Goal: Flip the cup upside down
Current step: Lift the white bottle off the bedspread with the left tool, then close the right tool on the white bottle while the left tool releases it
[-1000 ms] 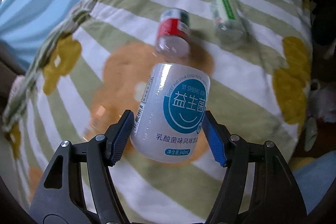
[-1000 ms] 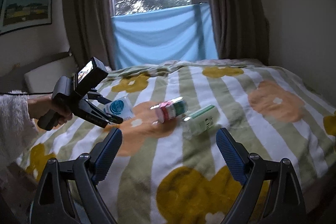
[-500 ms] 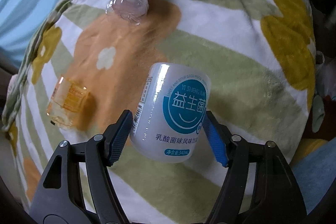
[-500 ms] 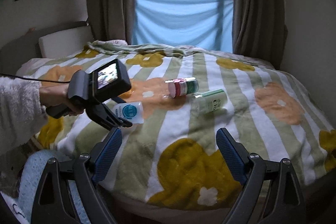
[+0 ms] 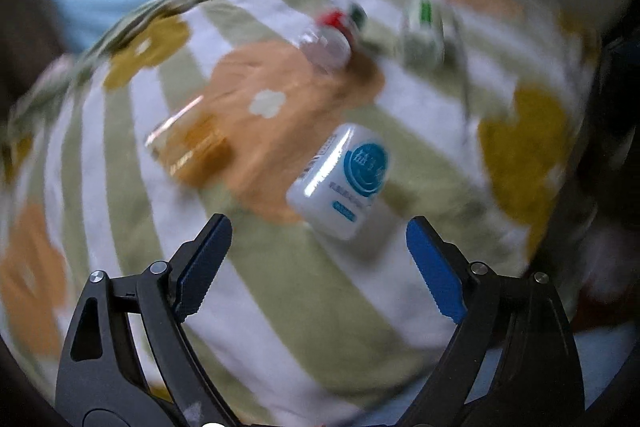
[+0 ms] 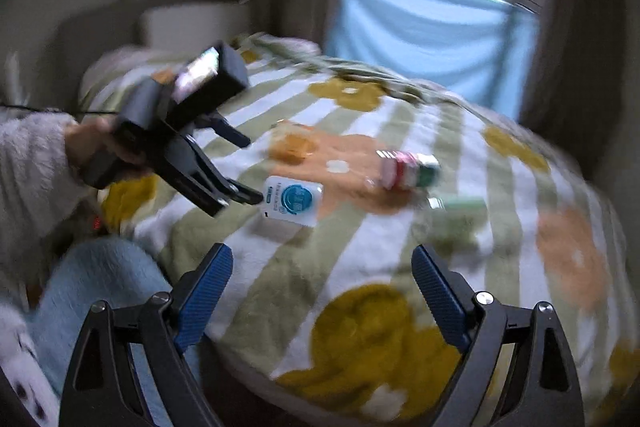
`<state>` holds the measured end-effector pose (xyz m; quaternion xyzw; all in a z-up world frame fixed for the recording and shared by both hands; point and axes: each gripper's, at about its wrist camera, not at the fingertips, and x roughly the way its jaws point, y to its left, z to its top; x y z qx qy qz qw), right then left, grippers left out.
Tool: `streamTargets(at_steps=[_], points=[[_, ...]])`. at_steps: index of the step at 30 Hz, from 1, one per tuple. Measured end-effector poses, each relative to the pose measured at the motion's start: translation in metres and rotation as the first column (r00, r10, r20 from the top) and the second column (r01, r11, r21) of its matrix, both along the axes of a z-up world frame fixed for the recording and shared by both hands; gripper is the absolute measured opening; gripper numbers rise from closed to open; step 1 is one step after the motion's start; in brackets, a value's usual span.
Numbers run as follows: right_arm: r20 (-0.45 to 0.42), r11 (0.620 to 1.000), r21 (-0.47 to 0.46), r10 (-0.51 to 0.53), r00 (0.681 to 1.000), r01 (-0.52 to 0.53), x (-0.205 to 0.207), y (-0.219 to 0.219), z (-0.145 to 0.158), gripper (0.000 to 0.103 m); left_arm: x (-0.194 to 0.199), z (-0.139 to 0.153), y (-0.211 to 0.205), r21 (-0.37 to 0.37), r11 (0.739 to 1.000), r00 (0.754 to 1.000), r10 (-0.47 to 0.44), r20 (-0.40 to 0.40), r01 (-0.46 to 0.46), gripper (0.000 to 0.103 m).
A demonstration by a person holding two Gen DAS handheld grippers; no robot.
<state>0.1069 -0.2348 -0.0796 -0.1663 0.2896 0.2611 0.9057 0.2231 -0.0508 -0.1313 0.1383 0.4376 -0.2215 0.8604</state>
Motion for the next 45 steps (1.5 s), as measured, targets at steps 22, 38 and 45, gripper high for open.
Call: streamTargets(at_steps=[22, 38, 45], points=[[-0.388, 0.261, -0.733, 0.599, 0.701, -0.629, 0.124, 0.165, -0.109, 0.089, -0.113, -0.004, 0.032, -0.365, 0.875, 0.925, 0.371, 0.084, -0.318, 0.103], [-0.540, 0.109, -0.721, 0.530, 0.653, -0.685, 0.150, 0.195, -0.137, 0.062, -0.104, -0.014, 0.030, -0.356, 0.880, 0.935, 0.352, 0.044, -0.314, 0.103], [-0.541, 0.169, -0.691, 0.523, 0.658, -0.702, 0.152, 0.197, -0.126, 0.057, -0.104, -0.014, 0.029, -0.353, 0.880, 0.935, 0.353, 0.041, -0.317, 0.103]])
